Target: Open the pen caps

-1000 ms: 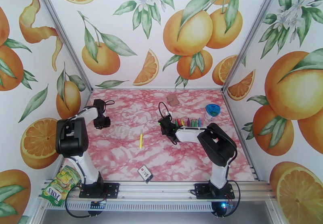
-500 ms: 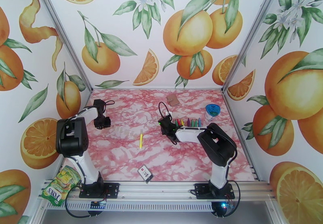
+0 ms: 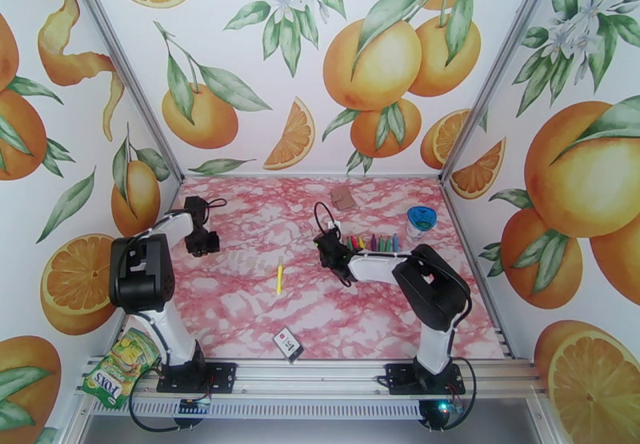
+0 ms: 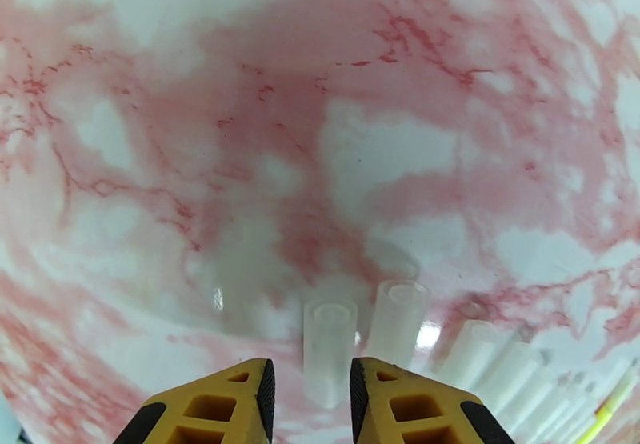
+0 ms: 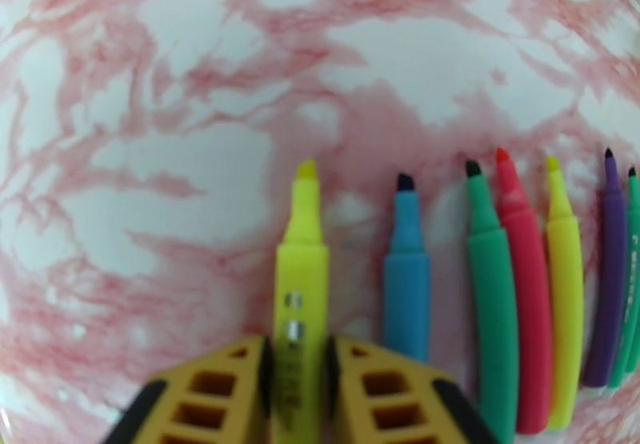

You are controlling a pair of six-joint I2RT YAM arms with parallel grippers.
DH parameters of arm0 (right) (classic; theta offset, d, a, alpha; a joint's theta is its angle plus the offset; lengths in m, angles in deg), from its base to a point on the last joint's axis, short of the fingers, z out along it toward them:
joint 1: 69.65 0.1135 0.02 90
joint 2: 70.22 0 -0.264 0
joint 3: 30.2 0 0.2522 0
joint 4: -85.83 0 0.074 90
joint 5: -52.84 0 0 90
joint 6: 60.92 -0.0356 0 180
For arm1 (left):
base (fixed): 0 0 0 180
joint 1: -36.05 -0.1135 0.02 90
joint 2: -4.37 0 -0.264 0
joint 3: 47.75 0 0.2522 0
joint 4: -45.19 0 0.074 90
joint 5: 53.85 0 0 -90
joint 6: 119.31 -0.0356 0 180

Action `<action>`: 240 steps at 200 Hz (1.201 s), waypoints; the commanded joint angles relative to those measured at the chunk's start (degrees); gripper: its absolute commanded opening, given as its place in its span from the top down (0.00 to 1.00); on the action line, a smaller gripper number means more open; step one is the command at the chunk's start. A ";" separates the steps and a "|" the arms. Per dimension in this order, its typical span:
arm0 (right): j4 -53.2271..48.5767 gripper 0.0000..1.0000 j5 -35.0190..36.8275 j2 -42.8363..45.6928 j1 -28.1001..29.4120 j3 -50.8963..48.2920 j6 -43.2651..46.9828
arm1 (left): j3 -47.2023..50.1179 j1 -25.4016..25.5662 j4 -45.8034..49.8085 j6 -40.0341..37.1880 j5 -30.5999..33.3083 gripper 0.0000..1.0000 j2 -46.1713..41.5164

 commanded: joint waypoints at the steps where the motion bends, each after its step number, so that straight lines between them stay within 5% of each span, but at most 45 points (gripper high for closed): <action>1: -1.91 0.71 1.63 2.77 -0.30 0.02 0.94 | -1.55 -0.45 0.88 0.48 -1.90 0.67 -3.96; 67: -2.00 0.60 -5.48 8.04 1.23 -0.12 3.94 | -0.17 -0.43 -1.28 0.45 -8.65 0.61 -11.24; 148: -6.51 0.54 -13.42 6.30 9.39 7.72 6.73 | 8.52 0.02 -13.11 3.45 -20.86 0.36 -22.80; 240: -6.45 0.52 -14.57 -0.57 14.93 12.03 3.25 | 11.49 0.15 -16.20 5.65 -20.75 0.29 -28.06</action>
